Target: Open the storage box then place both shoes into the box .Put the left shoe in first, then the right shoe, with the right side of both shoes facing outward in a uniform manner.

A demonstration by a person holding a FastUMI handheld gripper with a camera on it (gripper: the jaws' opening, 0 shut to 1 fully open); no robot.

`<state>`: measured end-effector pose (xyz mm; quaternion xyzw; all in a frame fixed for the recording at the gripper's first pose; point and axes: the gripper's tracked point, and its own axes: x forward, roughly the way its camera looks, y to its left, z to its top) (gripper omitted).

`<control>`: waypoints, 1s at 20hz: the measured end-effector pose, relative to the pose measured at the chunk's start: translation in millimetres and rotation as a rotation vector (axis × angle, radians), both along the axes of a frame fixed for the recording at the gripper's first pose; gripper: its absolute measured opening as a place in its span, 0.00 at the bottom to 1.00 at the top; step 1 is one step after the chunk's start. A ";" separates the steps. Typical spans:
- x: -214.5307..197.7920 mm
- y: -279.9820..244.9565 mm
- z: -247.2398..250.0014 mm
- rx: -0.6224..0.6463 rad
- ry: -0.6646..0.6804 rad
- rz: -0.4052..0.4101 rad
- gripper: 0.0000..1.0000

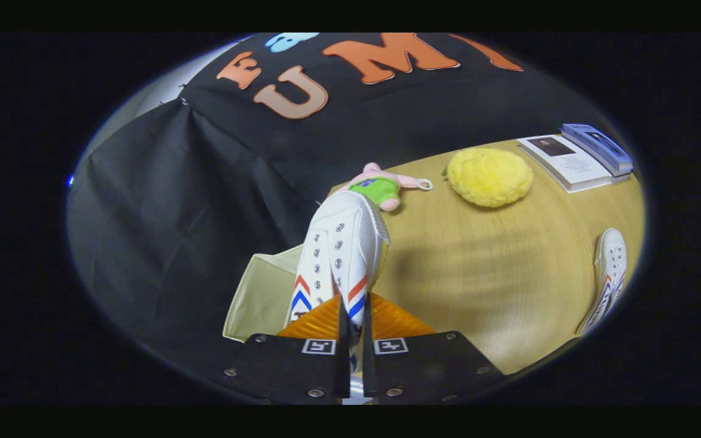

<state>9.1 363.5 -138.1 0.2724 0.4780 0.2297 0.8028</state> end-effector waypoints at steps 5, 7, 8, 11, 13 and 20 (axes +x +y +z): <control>-4.0 66.9 31.9 0.036 -0.043 0.099 0.08; -7.7 92.0 34.4 0.032 -0.058 0.132 0.08; -9.3 103.4 30.7 0.025 -0.061 0.147 0.08; -16.9 124.0 15.2 -0.014 -0.046 0.181 0.08; -25.9 134.7 10.6 -0.057 -0.038 0.190 0.08; -36.3 148.1 7.6 -0.164 -0.056 0.221 0.08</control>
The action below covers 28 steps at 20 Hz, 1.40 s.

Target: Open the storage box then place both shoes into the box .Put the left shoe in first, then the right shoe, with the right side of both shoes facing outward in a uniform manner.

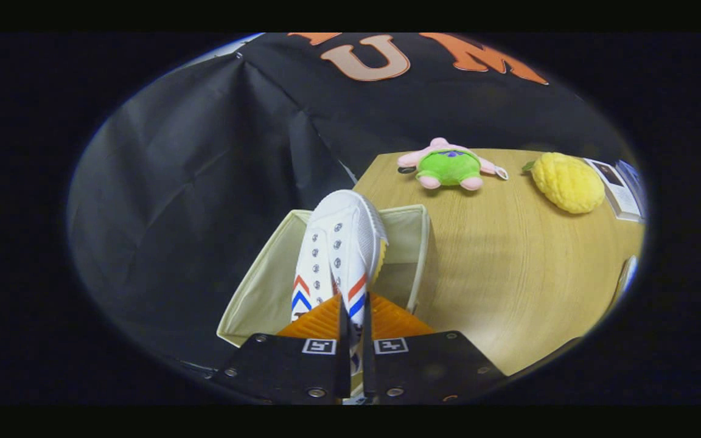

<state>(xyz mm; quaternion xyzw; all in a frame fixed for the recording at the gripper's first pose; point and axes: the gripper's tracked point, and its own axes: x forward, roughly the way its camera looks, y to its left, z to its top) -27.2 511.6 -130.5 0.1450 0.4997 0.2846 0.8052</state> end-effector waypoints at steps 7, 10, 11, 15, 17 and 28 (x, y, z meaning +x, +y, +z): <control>-3.4 -5.7 -7.8 -0.132 -0.047 0.056 0.08; 0.9 -6.4 -5.1 -0.154 -0.033 0.037 0.08; 3.5 -7.7 -3.7 -0.161 -0.030 0.021 0.08; 0.8 -5.8 -0.7 -0.170 -0.010 -0.016 0.15; -4.1 -0.1 13.1 -0.099 0.028 -0.028 0.22; 8.9 -141.7 62.5 -0.078 -0.178 -0.188 0.67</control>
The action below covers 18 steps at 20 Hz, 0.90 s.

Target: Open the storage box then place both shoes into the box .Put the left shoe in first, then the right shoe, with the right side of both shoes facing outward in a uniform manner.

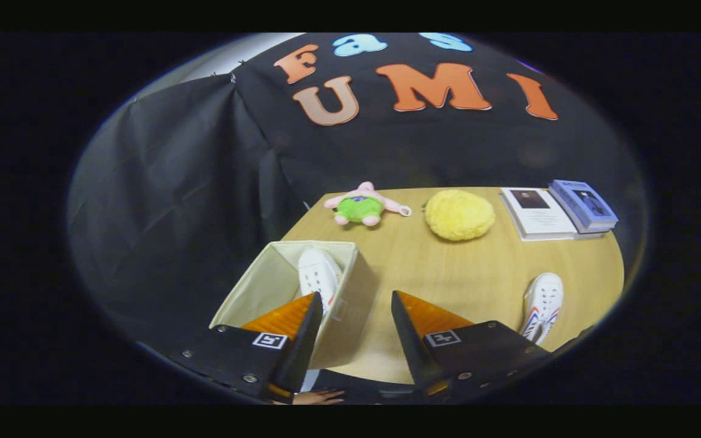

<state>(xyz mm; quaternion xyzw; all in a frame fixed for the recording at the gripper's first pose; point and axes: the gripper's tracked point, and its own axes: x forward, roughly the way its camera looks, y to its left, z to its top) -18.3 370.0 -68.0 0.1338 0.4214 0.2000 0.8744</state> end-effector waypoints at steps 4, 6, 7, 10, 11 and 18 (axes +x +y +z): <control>-7.8 -79.2 -29.0 -0.082 0.023 -0.073 0.80; -12.1 -115.6 -43.7 -0.122 0.026 -0.093 0.85; -15.8 -135.1 -53.4 -0.148 0.034 -0.105 0.86; -27.3 -179.6 -84.6 -0.167 0.102 -0.153 0.88; -30.9 -189.3 -94.9 -0.157 0.132 -0.167 0.88; -39.4 -247.9 -148.4 -0.107 0.232 -0.266 0.90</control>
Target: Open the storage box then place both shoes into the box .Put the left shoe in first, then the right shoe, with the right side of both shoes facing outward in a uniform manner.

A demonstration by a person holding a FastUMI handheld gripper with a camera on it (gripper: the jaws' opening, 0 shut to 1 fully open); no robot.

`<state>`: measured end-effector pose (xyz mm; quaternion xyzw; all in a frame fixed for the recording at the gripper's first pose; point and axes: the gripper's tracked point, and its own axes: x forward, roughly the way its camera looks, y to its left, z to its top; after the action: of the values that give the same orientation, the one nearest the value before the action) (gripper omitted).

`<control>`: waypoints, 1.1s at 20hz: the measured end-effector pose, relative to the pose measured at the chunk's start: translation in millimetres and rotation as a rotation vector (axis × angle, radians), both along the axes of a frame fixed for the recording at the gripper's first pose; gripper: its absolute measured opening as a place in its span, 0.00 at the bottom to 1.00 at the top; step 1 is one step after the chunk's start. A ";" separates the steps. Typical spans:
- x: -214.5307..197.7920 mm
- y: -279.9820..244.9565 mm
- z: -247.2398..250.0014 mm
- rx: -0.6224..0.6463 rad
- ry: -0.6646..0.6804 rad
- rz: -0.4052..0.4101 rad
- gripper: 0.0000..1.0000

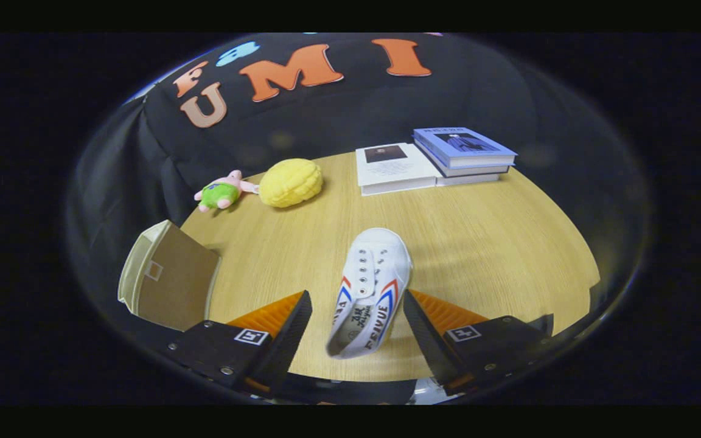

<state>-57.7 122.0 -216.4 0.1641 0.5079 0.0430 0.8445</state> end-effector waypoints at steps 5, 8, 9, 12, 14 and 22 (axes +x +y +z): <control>-8.1 -12.6 -30.9 0.018 0.057 -0.020 0.84; -15.0 -2.8 -45.0 0.054 0.099 -0.006 0.75; -15.3 -3.1 -49.6 0.044 0.108 -0.003 0.73; -13.1 -1.3 -61.4 0.017 0.123 -0.013 0.64; -13.7 2.2 -67.5 0.021 0.146 -0.034 0.55; -11.3 -8.1 -71.6 -0.011 0.155 -0.100 0.15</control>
<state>-68.9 113.9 -287.9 0.1877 0.5629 -0.0149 0.8048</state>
